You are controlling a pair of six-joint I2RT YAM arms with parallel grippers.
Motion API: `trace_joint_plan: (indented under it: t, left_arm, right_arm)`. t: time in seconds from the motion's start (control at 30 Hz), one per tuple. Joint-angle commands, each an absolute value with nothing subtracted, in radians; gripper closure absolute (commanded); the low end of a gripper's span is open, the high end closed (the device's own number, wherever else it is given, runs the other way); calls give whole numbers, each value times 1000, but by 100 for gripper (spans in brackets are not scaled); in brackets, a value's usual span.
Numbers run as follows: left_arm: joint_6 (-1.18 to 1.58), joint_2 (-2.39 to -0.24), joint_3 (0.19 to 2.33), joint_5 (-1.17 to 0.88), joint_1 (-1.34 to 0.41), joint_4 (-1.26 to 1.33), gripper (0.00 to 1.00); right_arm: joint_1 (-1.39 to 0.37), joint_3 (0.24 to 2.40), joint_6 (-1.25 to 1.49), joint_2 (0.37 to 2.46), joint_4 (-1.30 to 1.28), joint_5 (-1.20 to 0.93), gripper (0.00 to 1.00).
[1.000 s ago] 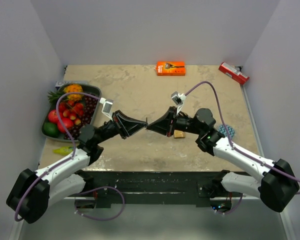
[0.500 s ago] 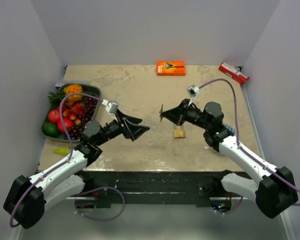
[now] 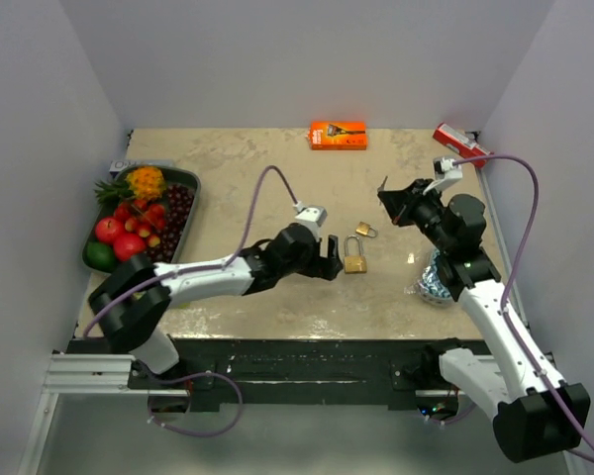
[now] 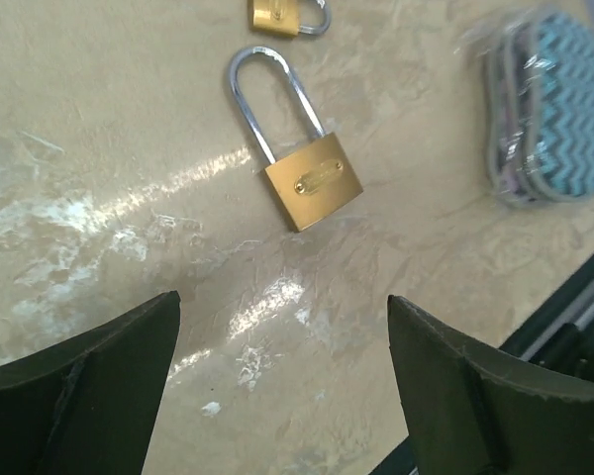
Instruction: Unlock with the key
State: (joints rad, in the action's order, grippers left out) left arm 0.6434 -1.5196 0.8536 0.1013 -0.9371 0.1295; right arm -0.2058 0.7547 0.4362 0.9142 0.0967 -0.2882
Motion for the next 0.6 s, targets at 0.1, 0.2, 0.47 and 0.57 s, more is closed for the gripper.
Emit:
trace_joint_plan:
  t: [0.1,0.2,0.47,0.57]
  left_arm:
    - [681,-1851,1185,166,-994,-138,12]
    - [695,-1961,1313,176,-1012,-237,14]
    - [721,-2124,1509,212,-1028,-374,17]
    - [712,-2175,1566,225,-1035,-419,17]
  right_arm:
    - [-199,784,390,821,40,-183,100]
    - [-201,799,347,775,-11,-131,100]
    - [-202,804,305,716,-63,-89,100]
    - [-207,802,295,700,-78,-69,100]
